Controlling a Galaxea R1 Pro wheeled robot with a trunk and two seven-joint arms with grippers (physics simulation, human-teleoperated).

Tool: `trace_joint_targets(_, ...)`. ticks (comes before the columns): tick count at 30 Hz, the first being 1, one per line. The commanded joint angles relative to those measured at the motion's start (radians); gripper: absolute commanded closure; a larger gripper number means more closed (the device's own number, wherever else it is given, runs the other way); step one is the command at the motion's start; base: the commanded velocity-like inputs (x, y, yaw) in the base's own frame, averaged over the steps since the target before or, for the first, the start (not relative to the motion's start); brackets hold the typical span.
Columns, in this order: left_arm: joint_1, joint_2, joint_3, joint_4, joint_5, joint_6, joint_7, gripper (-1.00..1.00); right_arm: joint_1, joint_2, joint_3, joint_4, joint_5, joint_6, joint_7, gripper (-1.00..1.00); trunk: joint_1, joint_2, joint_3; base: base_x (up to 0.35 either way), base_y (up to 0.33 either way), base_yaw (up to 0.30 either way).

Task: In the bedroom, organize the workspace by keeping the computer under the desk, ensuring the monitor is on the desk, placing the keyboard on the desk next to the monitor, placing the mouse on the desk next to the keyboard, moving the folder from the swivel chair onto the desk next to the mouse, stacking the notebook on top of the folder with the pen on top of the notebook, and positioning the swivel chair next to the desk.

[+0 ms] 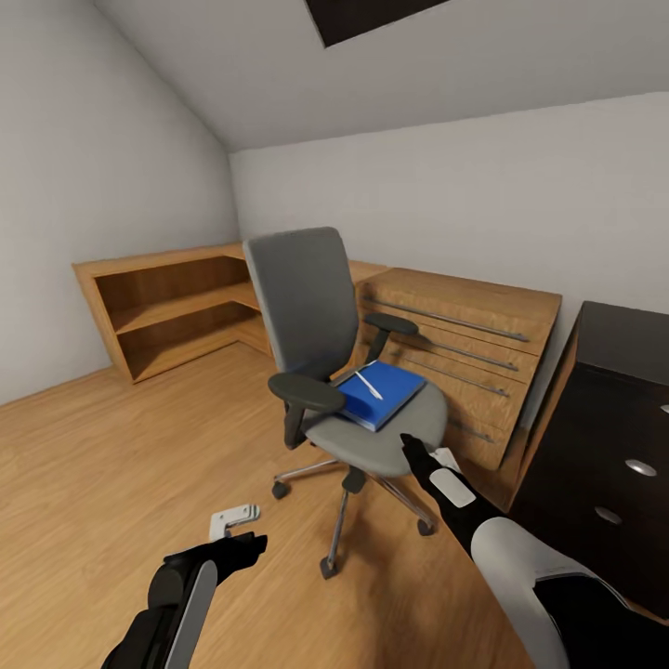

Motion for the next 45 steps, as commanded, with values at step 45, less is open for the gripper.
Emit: trace_joint_targets(45,-0.001,-0.001,-0.025,0.010,0.010,0.004,0.009,-1.00,-0.001,-0.002,0.009,-0.004,-0.004,-0.003,-0.004,-1.00,0.000,0.000,-0.001,-0.105,0.001,0.000)
